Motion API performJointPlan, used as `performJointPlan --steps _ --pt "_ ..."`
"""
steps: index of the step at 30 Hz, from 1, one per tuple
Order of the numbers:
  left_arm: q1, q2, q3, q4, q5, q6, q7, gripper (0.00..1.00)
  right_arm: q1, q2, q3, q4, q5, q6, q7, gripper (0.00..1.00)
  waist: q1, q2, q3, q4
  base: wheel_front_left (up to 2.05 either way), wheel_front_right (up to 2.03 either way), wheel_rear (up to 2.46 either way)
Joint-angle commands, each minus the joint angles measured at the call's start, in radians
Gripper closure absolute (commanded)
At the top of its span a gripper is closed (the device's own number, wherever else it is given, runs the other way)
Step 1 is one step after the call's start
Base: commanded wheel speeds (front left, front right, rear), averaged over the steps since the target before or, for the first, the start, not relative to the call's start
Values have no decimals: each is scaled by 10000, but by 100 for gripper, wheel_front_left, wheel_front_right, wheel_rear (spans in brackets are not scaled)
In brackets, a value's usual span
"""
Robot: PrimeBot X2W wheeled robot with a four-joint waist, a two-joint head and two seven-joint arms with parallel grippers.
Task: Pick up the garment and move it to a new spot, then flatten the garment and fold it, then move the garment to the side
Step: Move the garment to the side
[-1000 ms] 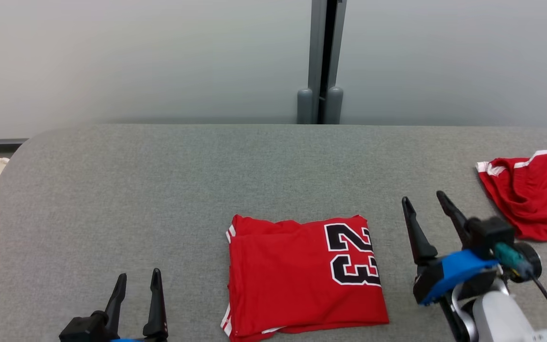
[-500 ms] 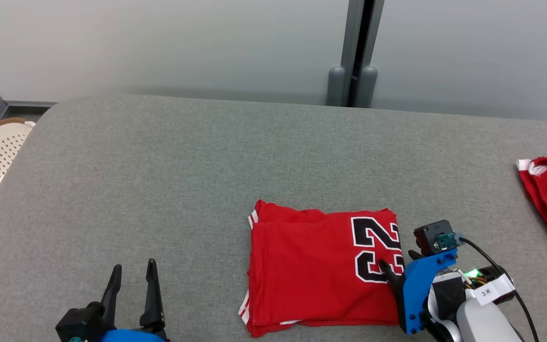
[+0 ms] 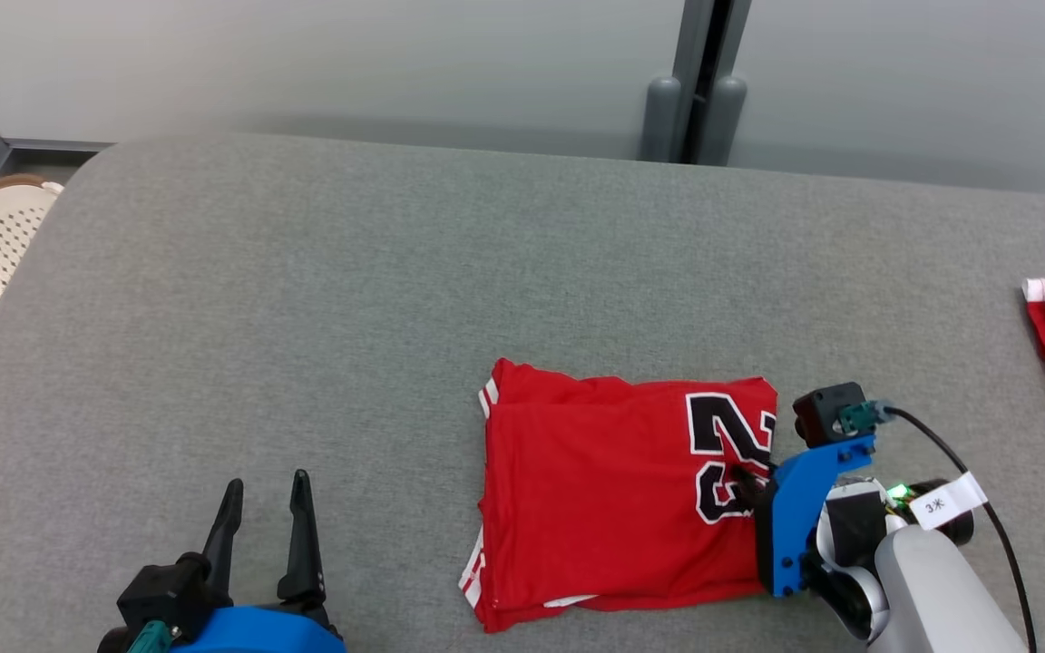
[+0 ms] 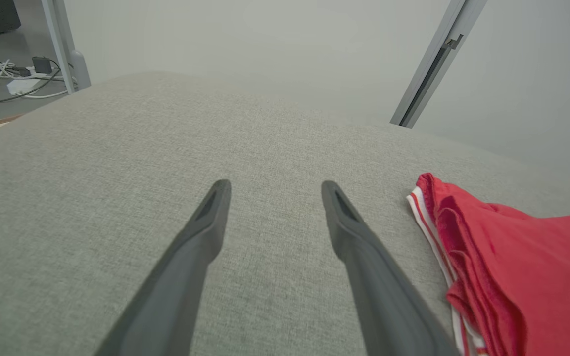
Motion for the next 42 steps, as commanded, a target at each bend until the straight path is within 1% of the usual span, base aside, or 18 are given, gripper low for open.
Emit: performJointPlan --steps 1,4,8,14,18,21,24,27,31,34,38,42 --pt "-168 -55 37 14 77 -64 -42 0 -150 -82 47 113 74 -1 -113 100 -1 0 57 -70 0 0 0" --pt "-295 -73 66 8 163 -93 -42 0 -509 -255 113 37 146 -2 -543 100 -1 0 218 -335 0 0 0" --pt "-399 -83 96 -69 271 -150 -42 0 -930 -511 140 -133 226 -2 -931 100 -1 0 442 -889 0 0 0" --pt "-658 23 68 -251 461 -233 -44 0 -1433 -1217 -99 -639 193 -1 -1138 100 -1 0 864 -2087 0 0 0" --pt "-839 178 7 -388 581 -235 9 0 -1550 -1517 -401 -1026 158 1 -1264 100 -1 0 1199 -3055 0 0 0" --pt "-986 310 -53 -508 664 -225 136 0 -1538 -1537 -612 -1274 171 -2 -1376 100 -1 0 1463 -3771 0 0 0" --pt "-1117 471 -106 -676 757 -214 304 0 -1477 -1389 -699 -1470 163 1 -1535 100 -1 0 1709 -4413 0 0 0" --pt "-1241 574 -191 -811 824 -224 462 0 -1417 -1263 -654 -1542 178 -1 -1676 100 -1 0 1854 -4828 0 0 0" --pt "-1267 590 -303 -956 869 -177 630 0 -1638 -1053 -651 -1420 175 1 -1785 100 -1 0 1873 -5020 0 0 0" --pt "-1235 596 -409 -977 868 -232 693 0 -2057 -1114 -548 -1297 63 1 -1774 100 -1 0 1805 -4929 0 0 0" --pt "-1157 535 -491 -948 833 -188 658 0 -2720 -1392 -741 -1066 181 -1 -1436 100 -1 0 1689 -4544 0 0 0" --pt "-1087 512 -555 -948 822 -171 635 0 -3350 -2119 -1366 -913 -17 -1 -1103 100 -1 0 1673 -3967 0 0 0"
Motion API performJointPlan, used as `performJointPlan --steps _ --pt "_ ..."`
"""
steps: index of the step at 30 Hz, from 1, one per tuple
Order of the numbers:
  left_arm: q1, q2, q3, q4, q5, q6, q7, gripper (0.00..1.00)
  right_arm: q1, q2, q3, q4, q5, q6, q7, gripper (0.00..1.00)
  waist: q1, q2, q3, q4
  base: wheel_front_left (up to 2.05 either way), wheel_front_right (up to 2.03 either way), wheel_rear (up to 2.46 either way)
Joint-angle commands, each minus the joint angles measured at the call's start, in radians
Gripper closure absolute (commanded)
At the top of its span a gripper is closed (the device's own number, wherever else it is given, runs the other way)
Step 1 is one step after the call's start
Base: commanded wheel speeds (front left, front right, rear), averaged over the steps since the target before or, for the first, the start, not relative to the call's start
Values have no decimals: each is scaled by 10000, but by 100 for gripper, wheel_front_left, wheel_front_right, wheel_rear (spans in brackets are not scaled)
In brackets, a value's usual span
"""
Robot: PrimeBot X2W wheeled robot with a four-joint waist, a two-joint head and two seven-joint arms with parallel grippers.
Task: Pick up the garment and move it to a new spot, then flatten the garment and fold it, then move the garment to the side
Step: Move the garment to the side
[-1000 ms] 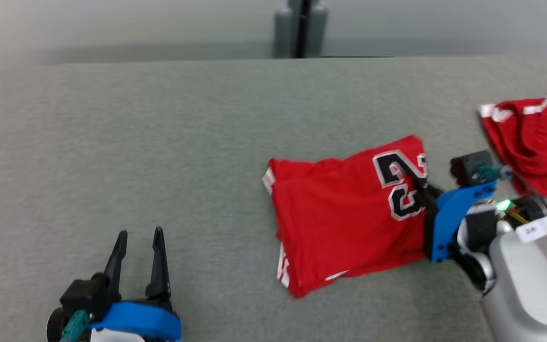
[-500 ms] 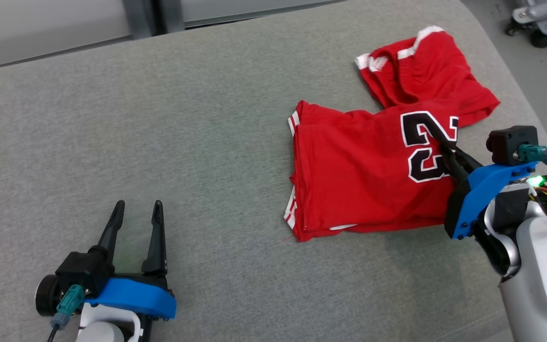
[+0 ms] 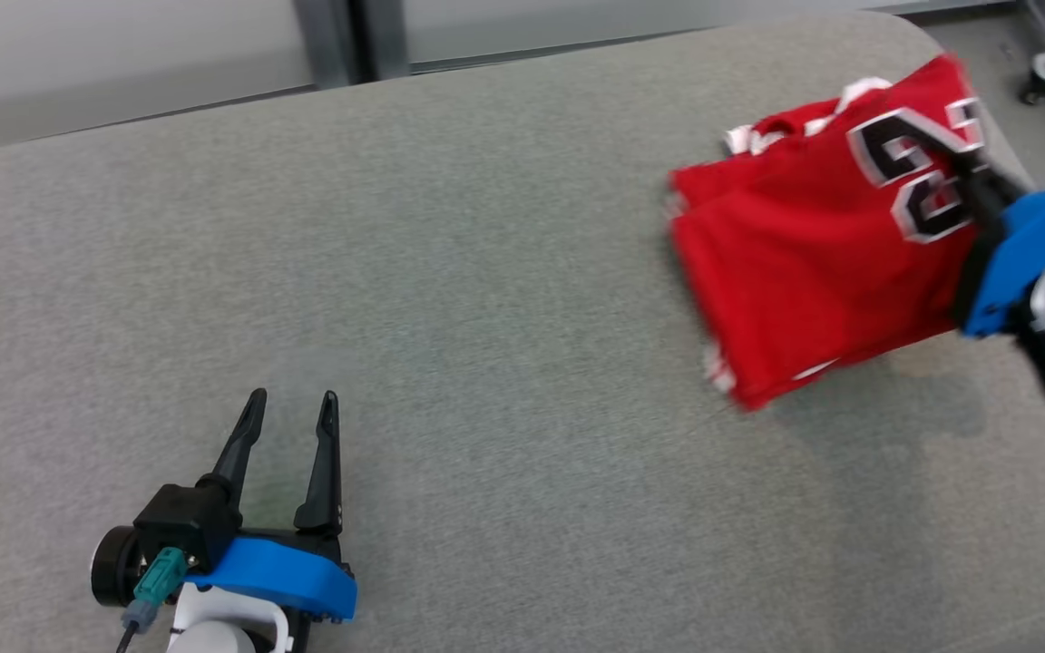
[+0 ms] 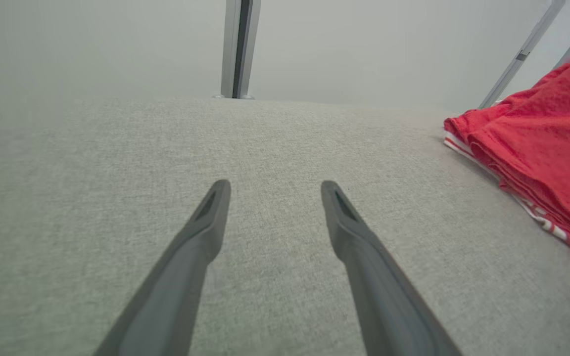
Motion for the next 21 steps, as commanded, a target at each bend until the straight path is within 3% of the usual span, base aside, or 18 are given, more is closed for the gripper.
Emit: performJointPlan --steps 1,6,12,13,14,15,21 --pt "19 31 -14 -14 2 34 -25 0 -295 -279 -307 88 -104 -1 114 100 0 0 131 354 0 0 0" --pt "-44 112 -86 -16 33 -1 -32 0 -687 -1145 -1369 294 -306 -2 382 100 0 0 353 1076 0 0 0" --pt "-79 254 -96 -171 79 46 41 0 -851 -1484 -2484 687 -848 -3 195 100 0 0 710 1525 0 0 0" --pt "-94 253 -115 -195 82 58 49 0 -898 -1419 -2696 728 -975 -3 42 80 0 0 752 1561 0 0 0" --pt "-101 244 -138 -210 90 78 53 0 -920 -1340 -2879 791 -1110 -3 -128 15 0 0 779 1584 0 0 0" --pt "-105 238 -152 -210 92 94 51 0 -874 -1231 -2960 871 -1222 -1 -232 0 0 0 795 1600 0 0 0" --pt "-167 195 -248 -123 21 106 50 0 -673 -743 -3028 1158 -1526 -3 -648 0 0 0 735 1543 0 0 0"
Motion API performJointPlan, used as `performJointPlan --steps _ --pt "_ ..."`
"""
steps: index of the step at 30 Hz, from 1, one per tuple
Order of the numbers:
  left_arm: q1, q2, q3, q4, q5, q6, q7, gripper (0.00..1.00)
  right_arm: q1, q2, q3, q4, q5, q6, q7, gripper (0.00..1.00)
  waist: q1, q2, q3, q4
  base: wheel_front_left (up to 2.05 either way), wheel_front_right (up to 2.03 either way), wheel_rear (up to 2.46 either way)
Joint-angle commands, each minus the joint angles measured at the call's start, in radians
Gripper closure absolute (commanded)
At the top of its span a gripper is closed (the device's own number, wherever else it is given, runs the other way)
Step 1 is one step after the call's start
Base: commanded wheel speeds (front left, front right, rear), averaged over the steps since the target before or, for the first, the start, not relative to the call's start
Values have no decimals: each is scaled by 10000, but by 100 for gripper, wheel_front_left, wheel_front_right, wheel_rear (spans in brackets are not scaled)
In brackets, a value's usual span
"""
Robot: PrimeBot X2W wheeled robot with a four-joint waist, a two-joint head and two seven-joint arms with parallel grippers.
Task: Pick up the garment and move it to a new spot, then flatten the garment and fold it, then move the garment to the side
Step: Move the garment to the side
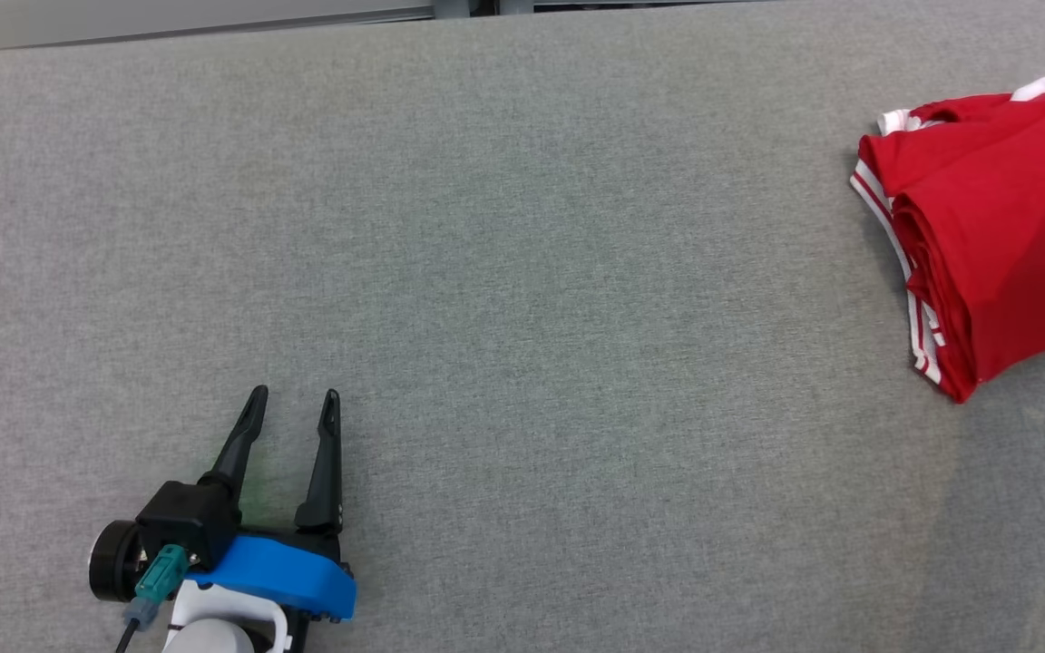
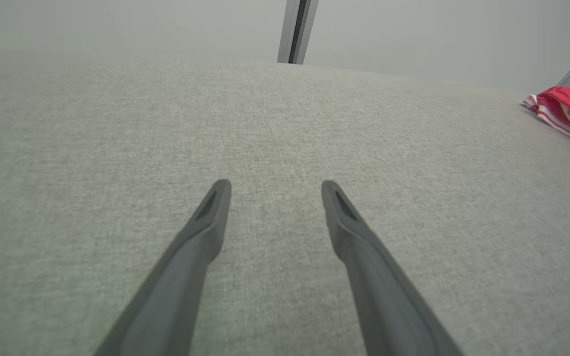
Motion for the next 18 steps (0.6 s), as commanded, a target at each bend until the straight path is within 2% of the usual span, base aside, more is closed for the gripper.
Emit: performJointPlan --steps 1,11,18 --pt "-185 1 -47 27 6 51 0 0 17 38 13 6 -67 -3 -115 0 -1 0 -39 -34 0 0 0" --pt "-229 -52 41 148 -211 60 -207 0 196 408 1145 -375 -18 -3 -1108 0 -1 0 -733 -77 0 0 0" --pt "26 -204 657 451 -708 133 -579 0 834 1170 2037 -833 137 -1 -2110 0 -1 0 -1741 194 0 0 0"
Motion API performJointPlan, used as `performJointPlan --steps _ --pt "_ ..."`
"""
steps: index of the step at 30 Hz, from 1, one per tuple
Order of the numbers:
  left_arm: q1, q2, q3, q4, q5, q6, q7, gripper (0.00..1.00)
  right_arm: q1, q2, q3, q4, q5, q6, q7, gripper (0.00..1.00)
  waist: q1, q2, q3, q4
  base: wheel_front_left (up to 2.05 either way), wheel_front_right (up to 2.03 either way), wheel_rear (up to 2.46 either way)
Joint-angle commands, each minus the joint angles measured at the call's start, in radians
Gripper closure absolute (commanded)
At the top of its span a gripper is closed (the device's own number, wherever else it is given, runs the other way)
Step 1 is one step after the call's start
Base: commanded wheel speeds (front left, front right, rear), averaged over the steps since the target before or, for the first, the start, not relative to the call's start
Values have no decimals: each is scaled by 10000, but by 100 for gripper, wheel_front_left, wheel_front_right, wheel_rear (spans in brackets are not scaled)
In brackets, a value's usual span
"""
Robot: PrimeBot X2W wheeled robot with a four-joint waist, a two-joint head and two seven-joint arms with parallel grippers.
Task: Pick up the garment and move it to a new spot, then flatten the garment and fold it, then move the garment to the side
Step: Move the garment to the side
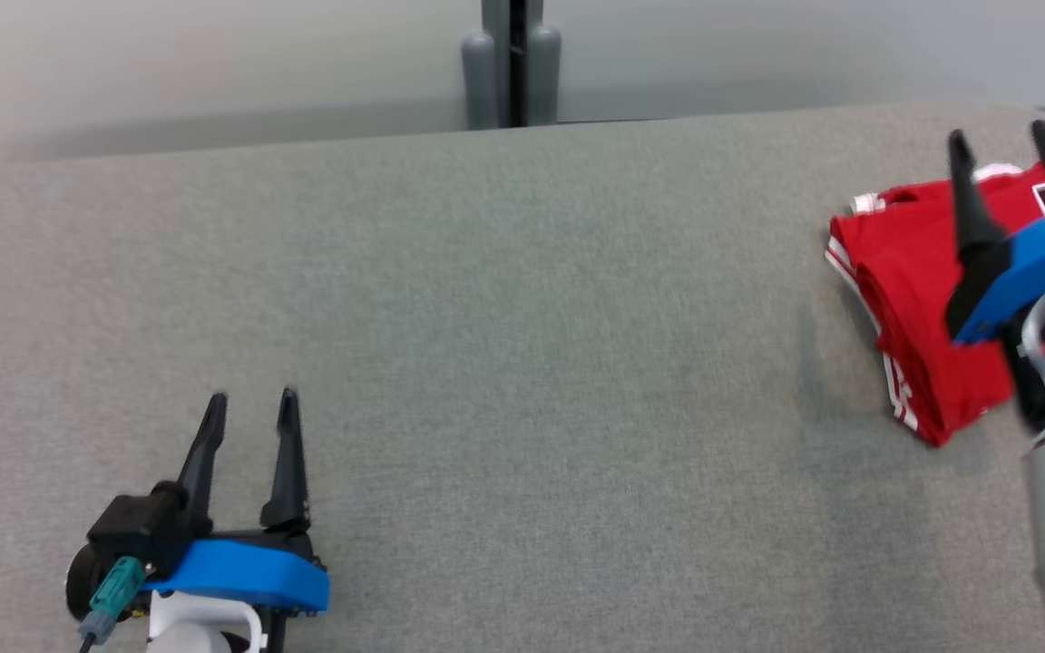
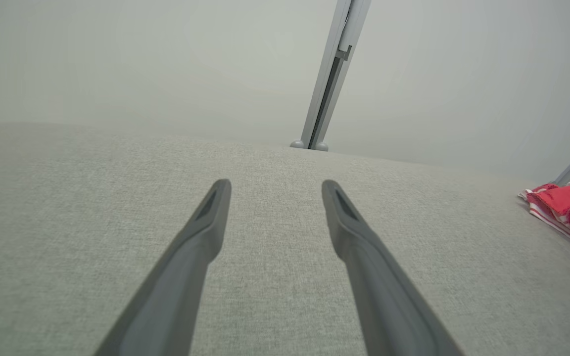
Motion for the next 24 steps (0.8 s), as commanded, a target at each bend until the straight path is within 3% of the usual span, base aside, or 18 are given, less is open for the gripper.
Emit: performJointPlan --steps 1,12,15,24 --pt "172 10 104 96 -32 74 -78 0 323 142 115 -85 -59 -1 -221 0 0 -1 -222 1 0 0 0" --pt "1070 -323 606 678 -234 11 -221 0 3607 1627 236 -1261 -495 -3 -2081 0 0 -1 -1350 1044 0 0 0" --pt "1322 -414 689 692 -179 -32 -221 0 4519 1751 145 -1517 -520 -3 -2504 0 0 -1 -1547 1241 0 0 0" --pt "1802 -566 753 679 77 -245 -226 0 6135 1766 655 -1171 882 -1 -3470 0 0 -1 -2004 1476 0 0 0"
